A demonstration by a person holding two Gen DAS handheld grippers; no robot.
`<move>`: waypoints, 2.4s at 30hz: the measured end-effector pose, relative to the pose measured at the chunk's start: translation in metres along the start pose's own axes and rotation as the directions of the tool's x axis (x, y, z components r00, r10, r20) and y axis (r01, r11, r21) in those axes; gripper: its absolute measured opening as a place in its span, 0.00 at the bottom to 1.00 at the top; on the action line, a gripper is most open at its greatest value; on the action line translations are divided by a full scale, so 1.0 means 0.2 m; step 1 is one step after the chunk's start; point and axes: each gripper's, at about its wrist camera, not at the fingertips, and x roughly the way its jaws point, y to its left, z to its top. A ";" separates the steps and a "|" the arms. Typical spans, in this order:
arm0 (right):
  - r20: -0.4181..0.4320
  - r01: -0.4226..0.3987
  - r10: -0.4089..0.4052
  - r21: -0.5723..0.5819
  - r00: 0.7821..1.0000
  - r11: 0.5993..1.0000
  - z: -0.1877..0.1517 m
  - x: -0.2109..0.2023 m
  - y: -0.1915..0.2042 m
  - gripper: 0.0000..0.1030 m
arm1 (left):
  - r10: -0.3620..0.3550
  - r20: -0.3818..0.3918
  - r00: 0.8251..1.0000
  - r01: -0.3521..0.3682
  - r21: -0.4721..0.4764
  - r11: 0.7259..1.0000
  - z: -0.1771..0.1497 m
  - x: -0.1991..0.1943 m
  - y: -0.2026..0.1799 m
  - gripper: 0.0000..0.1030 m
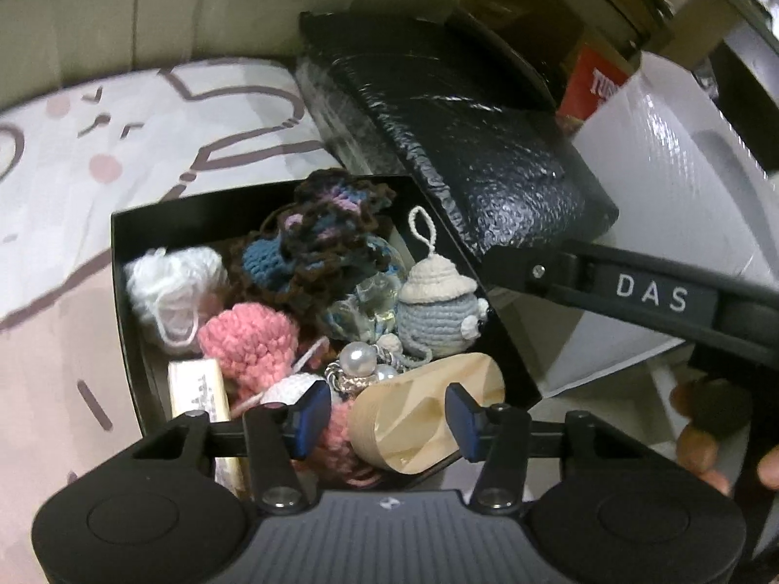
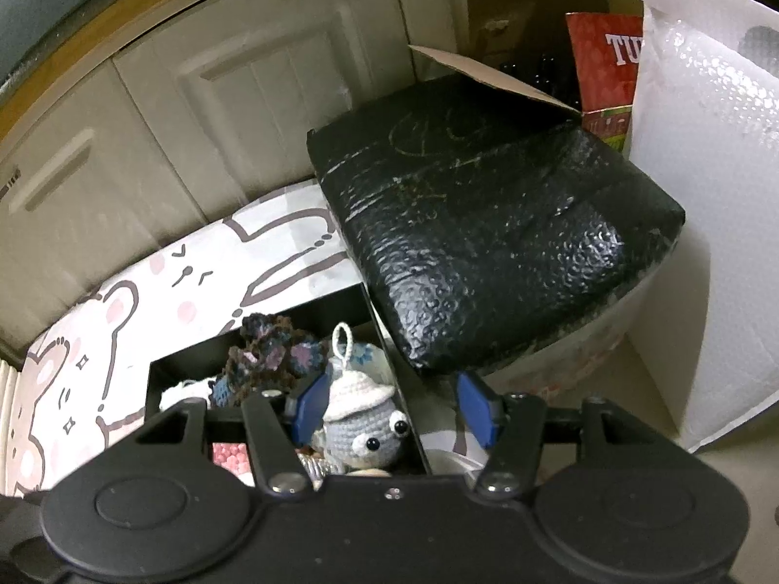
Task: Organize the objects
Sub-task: 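Lower wooden block into box with left tool while right tool releases doll there, then lift both tools out of the box and back away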
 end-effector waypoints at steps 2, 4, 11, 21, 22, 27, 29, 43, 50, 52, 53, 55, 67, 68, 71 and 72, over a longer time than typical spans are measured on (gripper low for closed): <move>-0.004 0.003 -0.003 -0.005 1.000 1.000 0.00 0.00 0.00 0.58 | 0.014 0.003 1.000 -0.014 0.021 1.000 0.00 0.00 -0.02 0.50; -0.005 0.004 -0.004 -0.007 1.000 1.000 -0.01 0.00 0.00 0.58 | 0.023 0.004 1.000 -0.023 0.030 0.999 0.00 -0.01 -0.02 0.50; 0.004 -0.006 0.006 -0.001 1.000 1.000 0.00 -0.03 0.01 0.59 | 0.045 0.044 0.998 -0.047 0.025 0.999 0.01 -0.09 -0.01 0.52; 0.040 -0.024 0.026 -0.071 0.999 0.997 -0.01 -0.18 0.07 0.68 | 0.107 0.108 0.988 -0.107 -0.008 0.994 0.02 -0.23 0.04 0.79; 0.043 -0.025 0.029 -0.076 0.999 0.997 -0.01 -0.19 0.08 0.69 | 0.116 0.114 0.987 -0.115 -0.014 0.993 0.02 -0.25 0.05 0.82; 0.063 -0.016 0.023 -0.102 0.998 0.995 -0.02 -0.26 0.12 0.72 | 0.156 0.140 0.978 -0.152 -0.039 0.988 0.01 -0.34 0.10 0.93; 0.069 -0.009 0.017 -0.113 0.997 0.994 -0.03 -0.29 0.13 0.74 | 0.170 0.149 0.974 -0.165 -0.045 0.985 0.00 -0.38 0.12 0.96; 0.085 0.027 -0.011 -0.188 0.996 0.982 -0.07 -0.42 0.26 0.98 | 0.238 0.176 0.955 -0.231 -0.061 0.971 -0.04 -0.56 0.20 1.00; 0.080 0.060 -0.047 -0.177 0.996 0.982 -0.11 -0.44 0.29 1.00 | 0.256 0.186 0.949 -0.248 -0.067 0.967 -0.06 -0.63 0.23 1.00; 0.079 0.063 -0.050 -0.162 0.996 0.985 -0.10 -0.46 0.29 1.00 | 0.251 0.190 0.949 -0.243 -0.066 0.968 -0.06 -0.67 0.24 1.00; 0.079 0.066 -0.054 -0.156 0.995 0.986 -0.10 -0.47 0.29 1.00 | 0.250 0.193 0.949 -0.243 -0.064 0.968 -0.06 -0.68 0.24 1.00; 0.077 0.067 -0.056 -0.145 0.995 0.987 -0.10 -0.50 0.29 1.00 | 0.252 0.201 0.947 -0.245 -0.057 0.968 -0.07 -0.71 0.24 1.00; 0.092 0.061 -0.049 -0.129 0.995 0.990 -0.17 -0.69 0.27 1.00 | 0.285 0.279 0.917 -0.299 0.010 0.954 -0.18 -0.94 0.12 1.00; 0.093 0.061 -0.049 -0.129 0.994 0.990 -0.18 -0.71 0.27 1.00 | 0.286 0.280 0.916 -0.300 0.009 0.954 -0.19 -0.95 0.12 1.00; 0.096 0.062 -0.048 -0.139 0.994 0.988 -0.20 -0.77 0.29 1.00 | 0.287 0.277 0.917 -0.298 0.000 0.954 -0.22 -0.99 0.11 1.00; 0.098 0.060 -0.046 -0.147 0.994 0.987 -0.21 -0.79 0.29 1.00 | 0.285 0.273 0.919 -0.297 0.001 0.955 -0.23 -1.00 0.10 1.00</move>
